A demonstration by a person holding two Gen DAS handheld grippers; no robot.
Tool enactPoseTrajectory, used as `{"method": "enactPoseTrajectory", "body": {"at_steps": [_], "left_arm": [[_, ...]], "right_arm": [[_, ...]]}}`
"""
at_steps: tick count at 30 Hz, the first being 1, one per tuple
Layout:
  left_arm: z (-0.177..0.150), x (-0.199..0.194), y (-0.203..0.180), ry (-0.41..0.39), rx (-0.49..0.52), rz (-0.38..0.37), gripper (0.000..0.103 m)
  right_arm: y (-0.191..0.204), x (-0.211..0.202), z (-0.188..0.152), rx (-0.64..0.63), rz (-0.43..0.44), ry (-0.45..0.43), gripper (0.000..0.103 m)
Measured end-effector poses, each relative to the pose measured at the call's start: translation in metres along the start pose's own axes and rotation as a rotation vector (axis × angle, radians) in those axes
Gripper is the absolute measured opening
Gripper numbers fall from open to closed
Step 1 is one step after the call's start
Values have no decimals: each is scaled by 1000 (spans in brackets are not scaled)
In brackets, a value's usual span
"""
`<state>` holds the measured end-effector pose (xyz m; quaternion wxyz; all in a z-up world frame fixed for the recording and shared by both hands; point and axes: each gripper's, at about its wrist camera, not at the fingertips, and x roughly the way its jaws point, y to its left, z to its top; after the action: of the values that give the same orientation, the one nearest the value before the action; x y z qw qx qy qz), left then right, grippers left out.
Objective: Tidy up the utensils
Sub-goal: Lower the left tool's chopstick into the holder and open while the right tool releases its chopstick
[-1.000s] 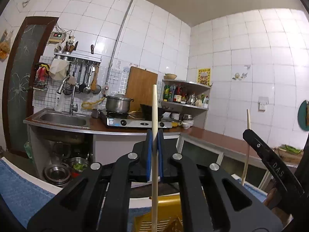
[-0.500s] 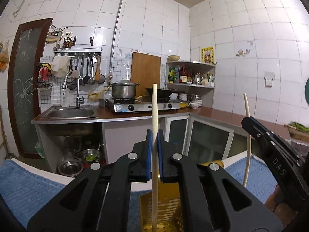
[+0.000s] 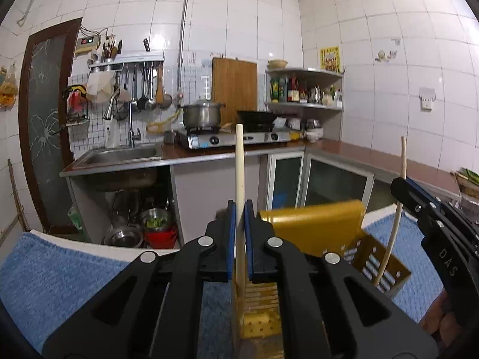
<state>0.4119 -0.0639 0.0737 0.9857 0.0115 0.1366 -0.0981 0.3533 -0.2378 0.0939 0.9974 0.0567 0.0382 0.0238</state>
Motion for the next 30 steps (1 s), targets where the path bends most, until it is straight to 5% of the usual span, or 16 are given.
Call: {"method": "enactPoseTrajectory", "body": {"at_steps": [11, 14, 16, 20, 24, 30], "left_arm": [[-8, -24, 3, 114, -2, -10, 15], [-1, -44, 7, 116, -3, 4, 37], [3, -59, 12, 116, -18, 7, 66], [5, -85, 25, 139, -44, 20, 80], [-2, -107, 39, 176, -80, 34, 94], [-29, -129, 45, 272, -75, 50, 97]], "right_arm": [[-7, -5, -3, 38, 22, 163, 7], [-12, -12, 4, 62, 21, 213, 18], [-15, -22, 9, 69, 13, 211, 49], [-17, -42, 18, 54, 0, 231, 50], [-18, -66, 19, 53, -16, 284, 63], [-15, -95, -2, 66, -50, 375, 66]]}}
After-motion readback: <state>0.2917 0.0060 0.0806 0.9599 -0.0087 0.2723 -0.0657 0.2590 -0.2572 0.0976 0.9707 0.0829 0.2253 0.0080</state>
